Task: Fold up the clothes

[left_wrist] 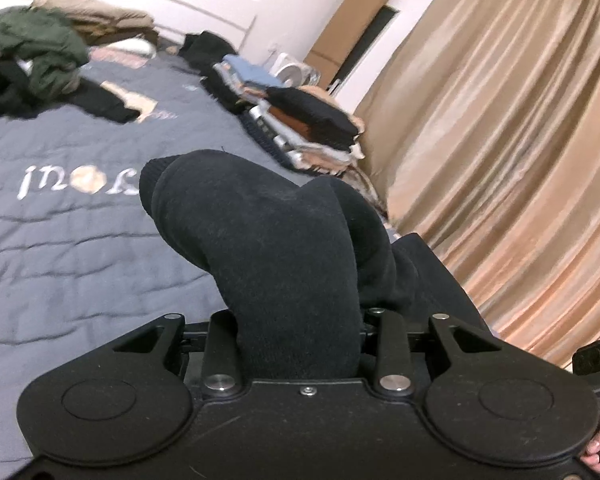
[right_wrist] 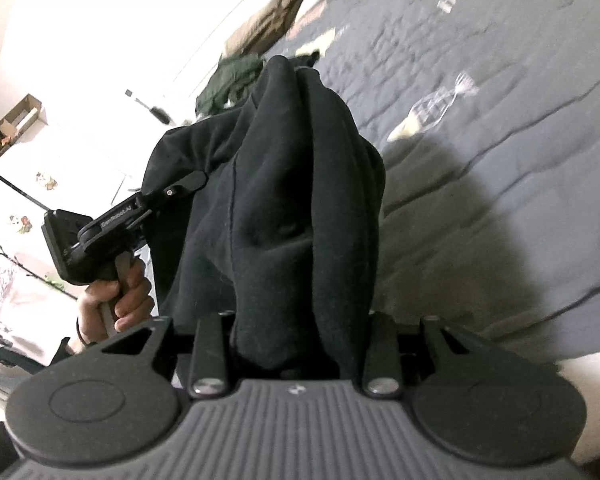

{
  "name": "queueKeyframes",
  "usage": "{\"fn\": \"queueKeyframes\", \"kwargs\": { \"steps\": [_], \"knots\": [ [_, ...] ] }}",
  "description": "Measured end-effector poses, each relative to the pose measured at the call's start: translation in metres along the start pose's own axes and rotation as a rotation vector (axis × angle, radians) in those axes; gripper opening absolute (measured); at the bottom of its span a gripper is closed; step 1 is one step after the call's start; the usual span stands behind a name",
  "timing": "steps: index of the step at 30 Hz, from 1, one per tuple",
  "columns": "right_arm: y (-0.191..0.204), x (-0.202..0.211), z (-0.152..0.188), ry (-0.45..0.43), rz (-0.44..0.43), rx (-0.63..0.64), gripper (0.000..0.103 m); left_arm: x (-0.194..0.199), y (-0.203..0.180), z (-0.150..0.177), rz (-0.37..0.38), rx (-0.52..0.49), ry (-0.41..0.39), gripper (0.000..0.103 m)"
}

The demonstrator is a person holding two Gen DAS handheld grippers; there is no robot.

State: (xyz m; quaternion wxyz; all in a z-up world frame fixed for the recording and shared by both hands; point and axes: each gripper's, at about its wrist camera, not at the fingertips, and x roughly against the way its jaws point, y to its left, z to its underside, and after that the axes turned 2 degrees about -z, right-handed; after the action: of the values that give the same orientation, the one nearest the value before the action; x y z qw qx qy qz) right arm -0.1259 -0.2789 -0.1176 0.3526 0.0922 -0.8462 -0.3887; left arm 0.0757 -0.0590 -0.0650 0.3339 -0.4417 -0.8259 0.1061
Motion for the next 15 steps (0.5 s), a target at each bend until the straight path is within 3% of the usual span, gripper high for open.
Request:
{"fn": "queueKeyframes", "kwargs": {
  "steps": [15],
  "knots": [
    [-0.067, 0.101, -0.046, -0.111, 0.070, -0.008, 0.033, -0.089, -0.102, -0.008, 0.065, -0.044, -0.028, 0.031]
  ]
}}
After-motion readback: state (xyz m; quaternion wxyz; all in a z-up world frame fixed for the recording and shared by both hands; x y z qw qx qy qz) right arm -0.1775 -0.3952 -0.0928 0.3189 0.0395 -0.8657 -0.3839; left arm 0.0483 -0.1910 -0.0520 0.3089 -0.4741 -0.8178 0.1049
